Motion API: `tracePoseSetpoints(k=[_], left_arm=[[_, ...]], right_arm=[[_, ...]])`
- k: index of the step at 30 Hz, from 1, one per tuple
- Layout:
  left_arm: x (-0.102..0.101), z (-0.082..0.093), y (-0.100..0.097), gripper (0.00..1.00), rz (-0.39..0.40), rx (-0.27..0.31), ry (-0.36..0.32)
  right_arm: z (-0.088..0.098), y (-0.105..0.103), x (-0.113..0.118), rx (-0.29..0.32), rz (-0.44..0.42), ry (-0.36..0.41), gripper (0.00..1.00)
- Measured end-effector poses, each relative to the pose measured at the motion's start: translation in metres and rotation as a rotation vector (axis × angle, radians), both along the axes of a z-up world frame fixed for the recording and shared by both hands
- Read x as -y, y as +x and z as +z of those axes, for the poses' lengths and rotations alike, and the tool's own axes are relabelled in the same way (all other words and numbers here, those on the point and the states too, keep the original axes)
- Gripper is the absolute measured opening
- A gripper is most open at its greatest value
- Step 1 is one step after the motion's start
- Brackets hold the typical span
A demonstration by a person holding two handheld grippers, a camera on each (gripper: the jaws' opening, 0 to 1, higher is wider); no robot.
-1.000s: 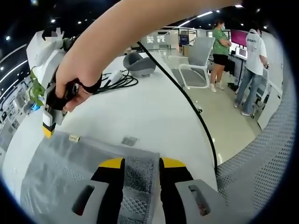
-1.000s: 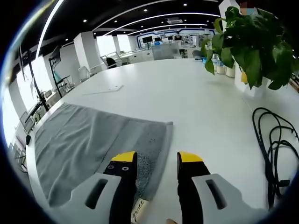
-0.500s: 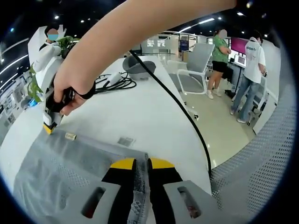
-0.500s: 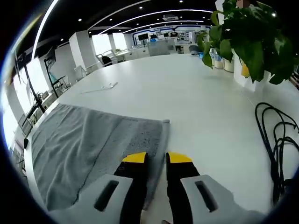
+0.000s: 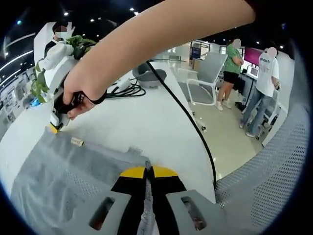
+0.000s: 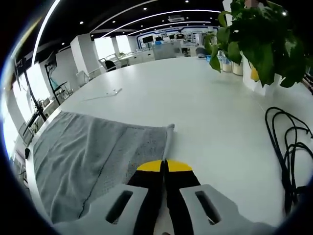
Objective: Fold the towel on the table until its edges align and the towel forms a compact rectangular stack.
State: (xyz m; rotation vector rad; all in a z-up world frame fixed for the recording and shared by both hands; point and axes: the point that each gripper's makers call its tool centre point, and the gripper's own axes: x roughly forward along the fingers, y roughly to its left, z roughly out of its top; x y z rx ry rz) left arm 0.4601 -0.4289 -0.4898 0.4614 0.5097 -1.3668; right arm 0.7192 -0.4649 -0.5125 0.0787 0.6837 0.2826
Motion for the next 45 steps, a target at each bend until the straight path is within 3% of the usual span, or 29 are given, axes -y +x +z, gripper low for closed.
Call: tracePoseSetpoints(k=[11,18,25,34,45], left_arm=[[0.004,0.027,-0.005,0.03,-0.009,0.006,-0.046],[0.014,0.049,-0.010,0.03,-0.020,0.017,-0.102],[0.015,0.071,-0.015,0.03,-0.027,0.025,-0.154],[-0.002,0.095,-0.015,0.03,-0.023,0.060,-0.179],[-0.042,0.134,-0.008,0.03,0.028,0.097,-0.227]], right_arm=[[0.028,-0.007,0.002,0.040,-0.013,0.000,0.00],[0.045,-0.006,0.018,0.054,-0.046,-0.002,0.00],[0.062,-0.019,0.027,0.061,-0.085,0.021,0.00],[0.091,-0.018,0.012,0.097,-0.088,0.044,0.00],[0.130,-0.014,-0.028,0.154,-0.055,0.072,0.00]])
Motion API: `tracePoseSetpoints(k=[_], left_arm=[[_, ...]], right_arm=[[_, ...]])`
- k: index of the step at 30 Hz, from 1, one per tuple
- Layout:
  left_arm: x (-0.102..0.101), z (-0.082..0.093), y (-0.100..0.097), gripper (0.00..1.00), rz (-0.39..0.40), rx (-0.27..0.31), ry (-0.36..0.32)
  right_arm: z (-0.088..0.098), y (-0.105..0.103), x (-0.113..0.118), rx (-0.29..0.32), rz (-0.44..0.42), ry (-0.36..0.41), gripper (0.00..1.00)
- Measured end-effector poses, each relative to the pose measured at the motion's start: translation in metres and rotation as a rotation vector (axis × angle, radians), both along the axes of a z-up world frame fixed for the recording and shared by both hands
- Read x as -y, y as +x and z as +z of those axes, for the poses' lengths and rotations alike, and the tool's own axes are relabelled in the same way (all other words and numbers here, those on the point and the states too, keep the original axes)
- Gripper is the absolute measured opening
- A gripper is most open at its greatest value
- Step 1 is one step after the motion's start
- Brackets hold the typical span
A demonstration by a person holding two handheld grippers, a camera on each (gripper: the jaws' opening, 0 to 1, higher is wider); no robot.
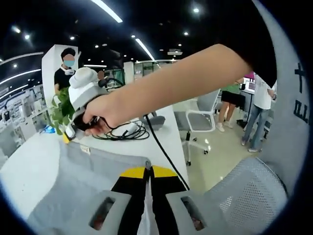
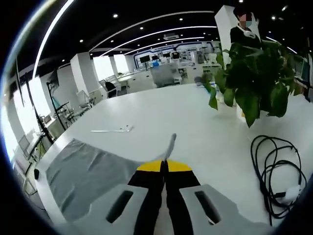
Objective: Fold the towel on the table until its edges align and the towel forms a compact rectangular stack.
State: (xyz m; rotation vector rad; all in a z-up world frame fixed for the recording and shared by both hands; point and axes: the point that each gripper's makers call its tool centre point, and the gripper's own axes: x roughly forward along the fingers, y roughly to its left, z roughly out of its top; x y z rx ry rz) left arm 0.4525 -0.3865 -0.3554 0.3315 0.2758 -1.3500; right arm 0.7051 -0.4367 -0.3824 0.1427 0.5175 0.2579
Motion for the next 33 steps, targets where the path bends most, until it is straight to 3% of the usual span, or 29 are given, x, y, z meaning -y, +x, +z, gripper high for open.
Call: tracePoseSetpoints(k=[9,17,19,30,33], left_arm=[[-0.052,0.018,0.002,0.03,0.074,-0.012,-0.033],[-0.089,0.040,0.007,0.03,0.138,-0.017,-0.085],[-0.099,0.047,0.009,0.03,0.159,-0.041,-0.113],[-0.175,0.061,0.021,0.03,0.275,-0.010,-0.099],[-0.198,0.067,0.027,0.03,0.331,-0.001,-0.115]], right_arm=[[0.031,0.010,-0.047,0.054,0.069,0.025,0.00],[0.051,0.011,-0.088,0.089,0.098,0.052,0.00],[0.061,0.005,-0.103,0.101,0.106,0.061,0.00],[0.086,0.009,-0.174,0.141,0.202,0.045,0.00],[0.092,0.020,-0.193,0.154,0.224,0.050,0.00]])
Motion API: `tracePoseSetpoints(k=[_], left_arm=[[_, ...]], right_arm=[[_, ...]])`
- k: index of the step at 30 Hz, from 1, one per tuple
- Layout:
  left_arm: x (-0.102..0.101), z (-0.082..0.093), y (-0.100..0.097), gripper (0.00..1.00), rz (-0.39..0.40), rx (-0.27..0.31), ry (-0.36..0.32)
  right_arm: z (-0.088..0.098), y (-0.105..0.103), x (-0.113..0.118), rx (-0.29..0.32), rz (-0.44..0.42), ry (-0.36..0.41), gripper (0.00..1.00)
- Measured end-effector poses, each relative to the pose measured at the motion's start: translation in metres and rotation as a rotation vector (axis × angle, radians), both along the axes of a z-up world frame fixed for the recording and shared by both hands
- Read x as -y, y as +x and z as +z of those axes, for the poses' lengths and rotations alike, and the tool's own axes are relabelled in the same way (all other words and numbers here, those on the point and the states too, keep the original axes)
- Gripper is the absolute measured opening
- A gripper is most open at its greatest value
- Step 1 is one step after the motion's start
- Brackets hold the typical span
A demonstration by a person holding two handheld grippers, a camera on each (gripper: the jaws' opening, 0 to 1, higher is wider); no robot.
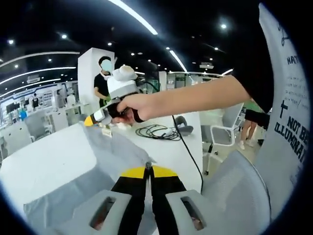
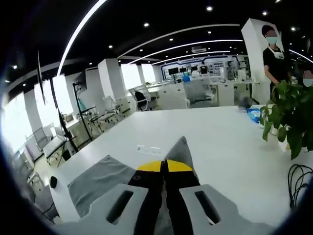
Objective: Fold the towel on the table until its edges align and the towel forms a compact rectangular stack.
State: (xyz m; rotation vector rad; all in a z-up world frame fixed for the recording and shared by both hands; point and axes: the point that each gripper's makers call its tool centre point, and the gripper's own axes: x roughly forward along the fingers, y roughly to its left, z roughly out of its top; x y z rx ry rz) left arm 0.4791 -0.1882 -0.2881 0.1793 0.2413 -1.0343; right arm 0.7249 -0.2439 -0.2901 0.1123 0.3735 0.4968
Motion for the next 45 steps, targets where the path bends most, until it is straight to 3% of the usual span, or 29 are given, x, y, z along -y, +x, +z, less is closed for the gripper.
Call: tracePoseSetpoints(k=[14,20,25,37,45], left_arm=[[-0.100,0.027,0.018,0.03,0.217,0.043,-0.065],[-0.148,0.030,0.021,0.03,0.316,0.056,-0.088],[-0.177,0.030,0.021,0.03,0.392,0.058,-0.095],[-0.227,0.029,0.017,0.03,0.514,0.072,-0.092],[-0.254,0.015,0.019,0.03,0.589,0.041,-0.092]], right_arm=[[0.028,0.011,-0.094,0.050,0.106,0.009,0.00],[0.034,0.013,-0.135,0.062,0.152,0.007,0.00],[0.038,0.017,-0.169,0.069,0.193,0.008,0.00],[0.037,0.010,-0.242,0.070,0.291,0.012,0.00],[0.025,0.009,-0.268,0.055,0.324,0.003,0.00]])
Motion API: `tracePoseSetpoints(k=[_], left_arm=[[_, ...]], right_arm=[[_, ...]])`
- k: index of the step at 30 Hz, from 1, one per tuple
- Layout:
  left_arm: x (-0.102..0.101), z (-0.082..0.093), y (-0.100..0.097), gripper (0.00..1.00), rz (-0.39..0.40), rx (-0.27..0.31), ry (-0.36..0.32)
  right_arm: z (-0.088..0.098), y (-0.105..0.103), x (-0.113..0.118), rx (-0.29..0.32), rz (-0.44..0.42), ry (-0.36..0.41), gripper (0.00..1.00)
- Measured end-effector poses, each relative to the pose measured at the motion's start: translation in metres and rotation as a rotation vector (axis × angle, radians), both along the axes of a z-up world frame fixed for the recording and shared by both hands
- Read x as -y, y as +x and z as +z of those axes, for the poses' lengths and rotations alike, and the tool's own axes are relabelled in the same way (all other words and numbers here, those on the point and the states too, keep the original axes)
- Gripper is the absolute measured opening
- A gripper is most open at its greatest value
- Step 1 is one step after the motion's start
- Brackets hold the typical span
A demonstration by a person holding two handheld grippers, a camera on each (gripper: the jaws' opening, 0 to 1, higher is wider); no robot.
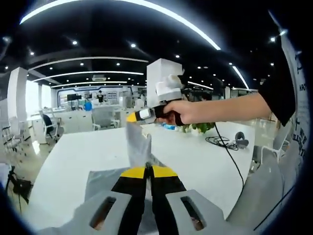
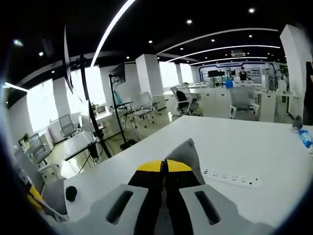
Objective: Fold the towel on the table until its edges align and the towel forms a compact rectangular stack.
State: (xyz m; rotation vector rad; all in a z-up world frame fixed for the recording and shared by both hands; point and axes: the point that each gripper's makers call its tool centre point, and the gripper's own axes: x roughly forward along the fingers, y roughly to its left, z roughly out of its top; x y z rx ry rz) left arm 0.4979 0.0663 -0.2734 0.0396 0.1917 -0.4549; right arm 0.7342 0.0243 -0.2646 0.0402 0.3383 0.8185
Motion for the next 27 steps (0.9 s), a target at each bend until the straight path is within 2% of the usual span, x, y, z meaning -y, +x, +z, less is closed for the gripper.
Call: tracePoseSetpoints(k=[3,7,15,27], left_arm=[[-0.010,-0.006,0.000,0.03,0.025,-0.007,-0.008],[-0.024,-0.014,-0.003,0.03,0.089,-0.021,-0.038],[-0.049,-0.040,-0.008,0.03,0.173,-0.062,-0.076],[-0.088,-0.081,-0.008,0.03,0.272,-0.119,-0.115]], right_arm=[[-0.006,-0.005,-0.007,-0.011,0.006,-0.003,0.00],[-0.016,0.002,-0.017,-0.025,0.015,-0.008,0.00],[-0.034,0.001,-0.041,-0.049,0.034,-0.019,0.00],[-0.082,0.005,-0.089,-0.105,0.060,-0.062,0.00]])
